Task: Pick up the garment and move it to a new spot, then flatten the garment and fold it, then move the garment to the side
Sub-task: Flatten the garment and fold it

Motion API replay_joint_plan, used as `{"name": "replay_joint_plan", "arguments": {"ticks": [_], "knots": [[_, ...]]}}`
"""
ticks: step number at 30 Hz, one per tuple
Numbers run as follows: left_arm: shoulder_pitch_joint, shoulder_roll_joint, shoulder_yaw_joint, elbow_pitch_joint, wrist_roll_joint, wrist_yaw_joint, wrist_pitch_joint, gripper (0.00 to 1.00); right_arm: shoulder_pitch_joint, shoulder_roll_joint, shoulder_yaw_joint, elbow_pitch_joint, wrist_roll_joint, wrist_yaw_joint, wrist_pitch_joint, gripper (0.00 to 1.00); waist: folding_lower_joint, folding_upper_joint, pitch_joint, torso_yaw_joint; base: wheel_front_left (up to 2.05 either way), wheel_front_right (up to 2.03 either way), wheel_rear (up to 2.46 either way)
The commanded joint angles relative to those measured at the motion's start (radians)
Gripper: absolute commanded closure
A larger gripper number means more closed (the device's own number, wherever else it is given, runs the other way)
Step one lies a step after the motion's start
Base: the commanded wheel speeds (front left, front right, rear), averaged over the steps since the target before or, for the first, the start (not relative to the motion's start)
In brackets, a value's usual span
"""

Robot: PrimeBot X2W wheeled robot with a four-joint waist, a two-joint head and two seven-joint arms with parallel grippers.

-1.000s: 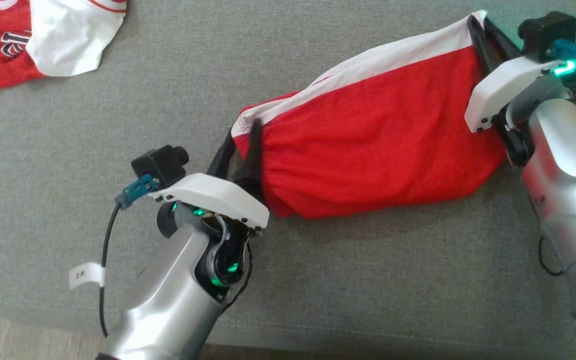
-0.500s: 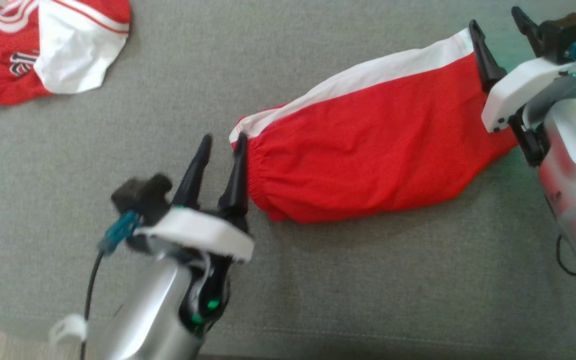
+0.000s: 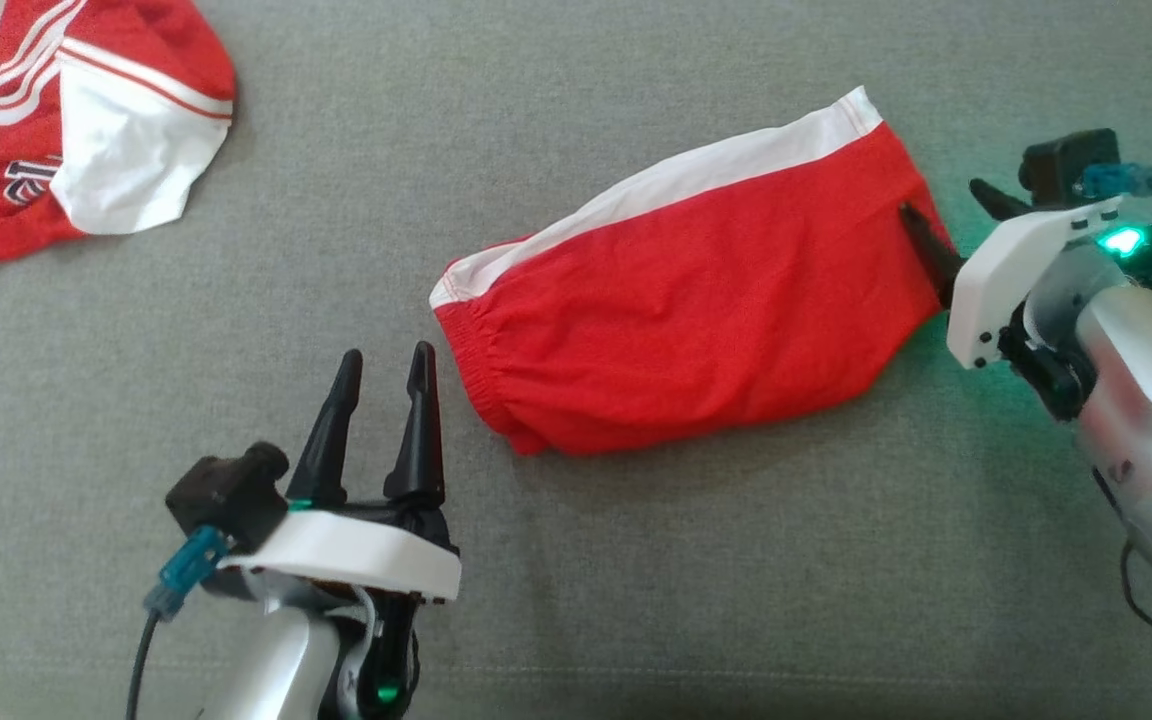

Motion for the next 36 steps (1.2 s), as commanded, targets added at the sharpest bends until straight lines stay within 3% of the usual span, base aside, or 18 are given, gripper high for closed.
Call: {"name": "replay_joint_plan", "arguments": {"ticks": [1,12,14,16,17,28,36], "knots": [[-0.018,0.011,0.039,-0.041,0.019,0.006,-0.010,0.00,-0.004,-0.012,0.018,-0.036,0.022,0.007,0.018,0.00,0.0001,0.0000,0.008,0.006,0.00,0.00,0.00],[-0.030,-0.005,0.056,-0.049,0.046,0.003,-0.010,0.00,0.001,-0.047,0.105,-0.101,0.209,0.007,0.214,0.00,0.0001,0.0000,0.039,0.028,0.00,0.00,0.00],[-0.032,-0.008,0.062,-0.048,0.048,0.001,-0.010,0.00,0.002,-0.050,0.117,-0.112,0.231,0.007,0.219,0.52,0.0001,0.0000,0.038,0.028,0.00,0.00,0.00],[-0.035,-0.010,0.069,-0.046,0.053,-0.001,-0.010,0.00,0.002,-0.052,0.129,-0.119,0.246,0.007,0.218,0.80,0.0001,0.0000,0.037,0.025,0.00,0.00,0.00],[-0.036,-0.009,0.072,-0.045,0.058,-0.003,-0.010,0.00,0.002,-0.052,0.133,-0.122,0.252,0.007,0.211,1.00,0.0001,0.0000,0.035,0.022,0.00,0.00,0.00],[-0.079,0.004,0.103,-0.005,0.115,-0.027,-0.010,0.00,0.009,-0.013,0.127,-0.066,0.272,0.007,0.062,1.00,0.0001,0.0000,-0.003,-0.082,0.00,0.00,0.00],[-0.073,-0.002,0.136,0.018,0.133,-0.032,-0.010,0.00,0.047,0.007,0.076,-0.006,0.277,0.007,-0.064,1.00,0.0001,0.0000,-0.024,-0.209,0.00,0.00,0.00]]}}
